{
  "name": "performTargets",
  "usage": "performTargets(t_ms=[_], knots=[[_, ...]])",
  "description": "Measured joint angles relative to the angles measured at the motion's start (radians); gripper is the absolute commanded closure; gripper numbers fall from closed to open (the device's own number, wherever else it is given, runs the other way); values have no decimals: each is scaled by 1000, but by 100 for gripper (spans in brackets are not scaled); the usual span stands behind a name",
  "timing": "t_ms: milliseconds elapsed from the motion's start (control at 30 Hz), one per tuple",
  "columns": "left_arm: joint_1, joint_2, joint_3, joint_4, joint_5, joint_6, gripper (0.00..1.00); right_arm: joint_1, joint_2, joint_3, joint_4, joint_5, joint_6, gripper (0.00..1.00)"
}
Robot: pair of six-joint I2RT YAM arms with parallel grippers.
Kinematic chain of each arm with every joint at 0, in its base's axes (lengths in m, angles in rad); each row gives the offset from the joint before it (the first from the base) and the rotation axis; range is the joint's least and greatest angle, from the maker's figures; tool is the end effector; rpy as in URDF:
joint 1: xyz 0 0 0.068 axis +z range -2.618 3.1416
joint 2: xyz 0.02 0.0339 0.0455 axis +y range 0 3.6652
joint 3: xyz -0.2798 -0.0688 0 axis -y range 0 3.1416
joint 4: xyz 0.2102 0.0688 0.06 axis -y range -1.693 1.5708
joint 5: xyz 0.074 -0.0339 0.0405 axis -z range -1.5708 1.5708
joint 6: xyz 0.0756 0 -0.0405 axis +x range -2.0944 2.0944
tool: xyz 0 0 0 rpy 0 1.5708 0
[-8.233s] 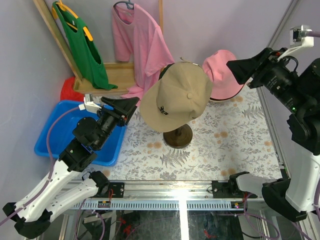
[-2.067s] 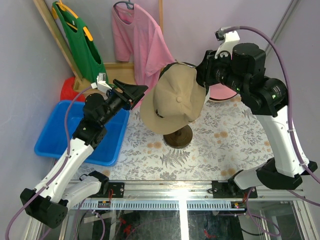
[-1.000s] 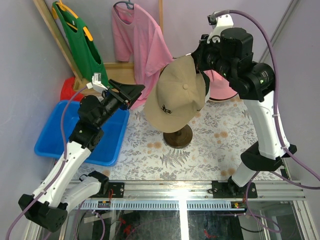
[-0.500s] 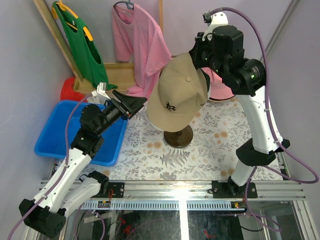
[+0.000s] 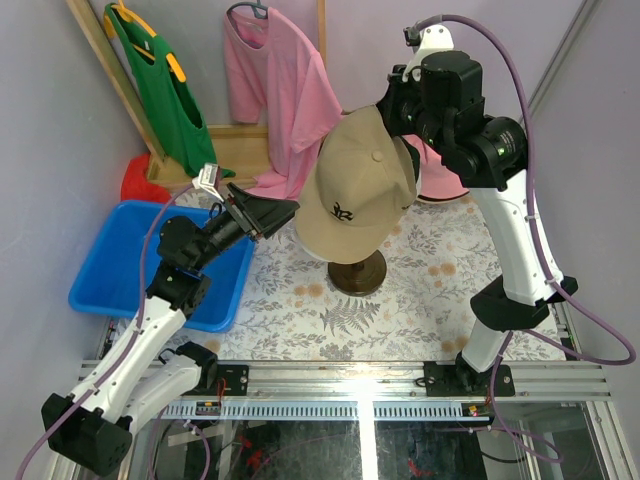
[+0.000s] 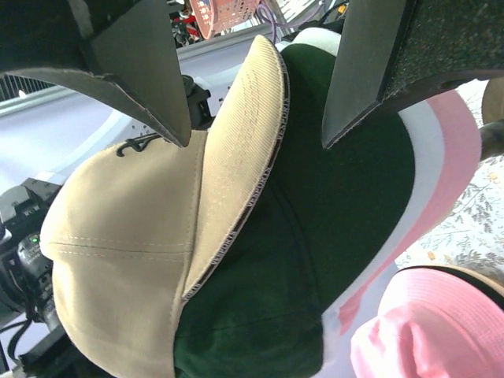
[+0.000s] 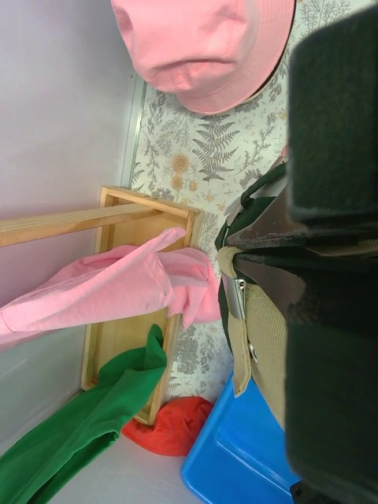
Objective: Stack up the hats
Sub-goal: Stack the hat on the hat.
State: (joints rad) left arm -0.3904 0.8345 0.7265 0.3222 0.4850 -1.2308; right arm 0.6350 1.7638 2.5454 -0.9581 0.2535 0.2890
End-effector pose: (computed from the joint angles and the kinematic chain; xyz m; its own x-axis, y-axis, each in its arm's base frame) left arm 0.1579 -0.1031 0.3878 -0.6490 -0.6348 -0.4193 0.4381 0.1387 -0.8882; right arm 0.2733 0.1778 0.5529 -0.2425 0.1640 -0.9562 -0.3196 0.9171 0.2384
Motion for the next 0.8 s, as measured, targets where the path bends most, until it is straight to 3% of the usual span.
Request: performTargets(t_ms=[300, 800], knots=[[-8, 47, 0, 75, 85, -21, 41, 0, 0, 0, 0, 0, 10, 100], [-28, 79, 1, 117, 135, -27, 88, 0, 0, -6, 1, 8, 11, 100]])
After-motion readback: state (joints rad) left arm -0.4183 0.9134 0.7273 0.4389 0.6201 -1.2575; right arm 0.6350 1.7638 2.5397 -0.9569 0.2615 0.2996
